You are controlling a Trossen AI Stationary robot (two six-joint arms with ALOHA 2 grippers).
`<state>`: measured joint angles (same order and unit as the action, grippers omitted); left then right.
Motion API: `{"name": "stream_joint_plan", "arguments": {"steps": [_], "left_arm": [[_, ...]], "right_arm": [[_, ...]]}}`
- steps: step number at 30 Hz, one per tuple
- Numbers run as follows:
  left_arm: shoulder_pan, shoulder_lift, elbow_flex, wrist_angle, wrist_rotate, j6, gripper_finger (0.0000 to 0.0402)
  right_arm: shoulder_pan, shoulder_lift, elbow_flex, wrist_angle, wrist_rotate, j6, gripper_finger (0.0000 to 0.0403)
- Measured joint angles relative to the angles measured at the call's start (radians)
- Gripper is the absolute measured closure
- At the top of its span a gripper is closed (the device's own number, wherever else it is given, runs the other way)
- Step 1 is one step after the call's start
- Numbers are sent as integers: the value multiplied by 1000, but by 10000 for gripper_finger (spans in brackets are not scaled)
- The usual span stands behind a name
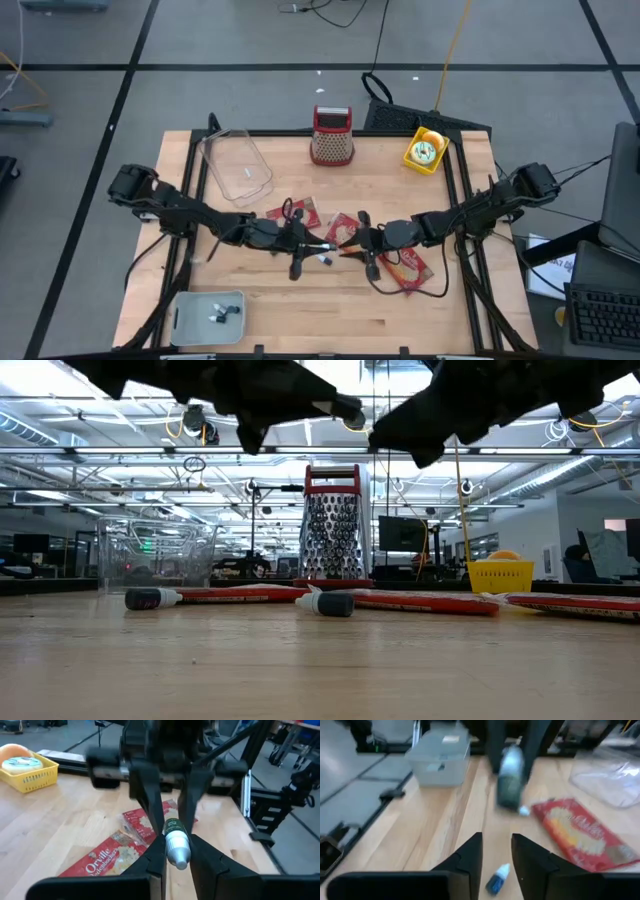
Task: Pick & Place Food Item
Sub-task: Put the green food coloring bottle into the gray bin
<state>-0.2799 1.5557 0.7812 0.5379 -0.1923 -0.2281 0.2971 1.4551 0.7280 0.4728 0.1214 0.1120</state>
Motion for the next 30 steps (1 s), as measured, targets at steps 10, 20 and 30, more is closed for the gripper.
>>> {"name": "stream_joint_plan", "arguments": {"steps": [10,20,30], "left_arm": [[-132,-180,1,-334,-20,-139,348],[-428,-230,1,-569,-43,-645,344],[-717,-229,0,-777,-217,-1164,342]], "right_arm": [[-1,-3,0,-11,4,0,264],[-3,-2,0,-10,6,-9,261],[-3,-2,0,-11,8,-23,261]]}}
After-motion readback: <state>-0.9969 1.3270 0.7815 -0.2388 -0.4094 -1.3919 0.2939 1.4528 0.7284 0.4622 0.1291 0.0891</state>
